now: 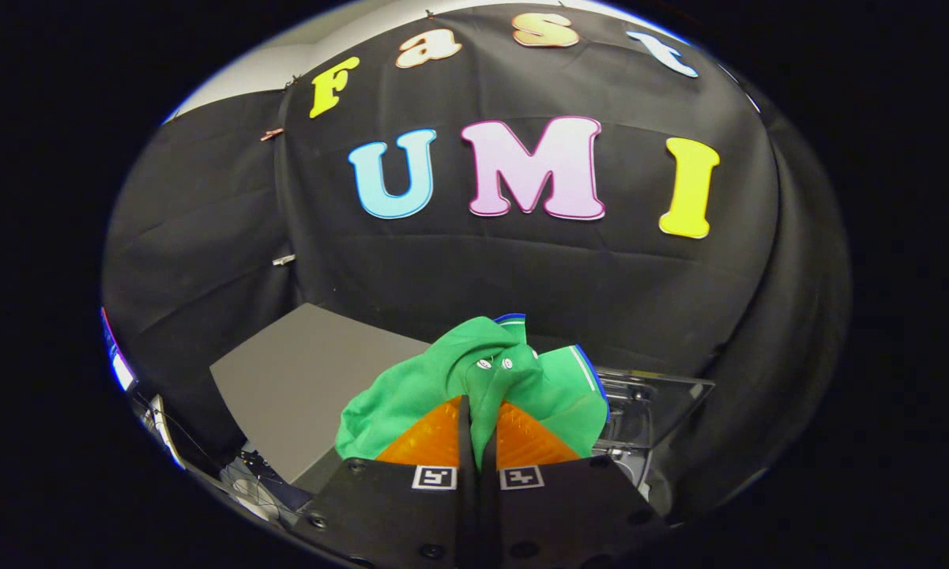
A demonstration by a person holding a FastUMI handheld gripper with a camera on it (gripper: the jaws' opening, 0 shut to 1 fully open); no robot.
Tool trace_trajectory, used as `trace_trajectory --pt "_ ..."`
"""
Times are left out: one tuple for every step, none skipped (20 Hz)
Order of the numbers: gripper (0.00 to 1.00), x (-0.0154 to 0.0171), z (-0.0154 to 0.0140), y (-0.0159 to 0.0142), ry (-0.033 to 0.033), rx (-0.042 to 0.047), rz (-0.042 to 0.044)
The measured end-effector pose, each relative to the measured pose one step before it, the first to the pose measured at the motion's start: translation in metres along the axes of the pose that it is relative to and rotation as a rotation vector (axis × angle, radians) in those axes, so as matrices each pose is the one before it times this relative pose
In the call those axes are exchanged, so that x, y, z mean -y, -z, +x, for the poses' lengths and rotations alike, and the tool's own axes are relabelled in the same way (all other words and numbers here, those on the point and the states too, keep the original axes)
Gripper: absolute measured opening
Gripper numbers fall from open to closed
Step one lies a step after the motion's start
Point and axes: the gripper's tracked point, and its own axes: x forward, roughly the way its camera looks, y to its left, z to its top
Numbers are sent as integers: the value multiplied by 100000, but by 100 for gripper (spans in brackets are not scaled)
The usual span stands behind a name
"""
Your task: Put the clothes into the washing machine and then close the washing machine lid.
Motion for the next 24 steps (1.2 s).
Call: trace_trajectory --pt "5 870 -94 181 765 -91 369" --pt "5 850 4 210 582 -62 250" --pt "5 848 96 412 659 -378 -113" --pt "5 939 306 506 711 -620 -208" --pt "5 865 462 580 475 -1302 365" --pt "5 628 528 619 -295 -1316 947" --pt "5 743 684 922 150 -1536 742" --pt "5 621 640 960 -323 -1679 801" --pt "5 542 606 951 -769 -1206 914" --pt "5 313 703 940 -1125 -1527 1010" --pt "5 394 786 1406 -199 -3011 -99" --pt "5 77 1139 1436 -685 -3345 -97" --pt "5 274 923 1790 -1331 -4177 503" --pt "5 316 888 1648 -814 -3302 -54" --pt "5 354 809 1333 -996 -3063 346" --pt "5 316 778 998 -879 -2601 874" --pt "5 148 744 858 -1111 -2352 238" --pt "5 197 674 1244 -536 -2669 -896" --pt "5 240 575 1095 -505 -2083 -1447" --pt "5 268 563 761 -524 -1514 -1031" --pt "5 392 517 426 -431 -1231 -483" --pt "5 460 521 495 -640 -1316 483" --pt "5 246 779 351 -791 -1538 1210" --pt "5 162 384 284 -393 -1198 518"
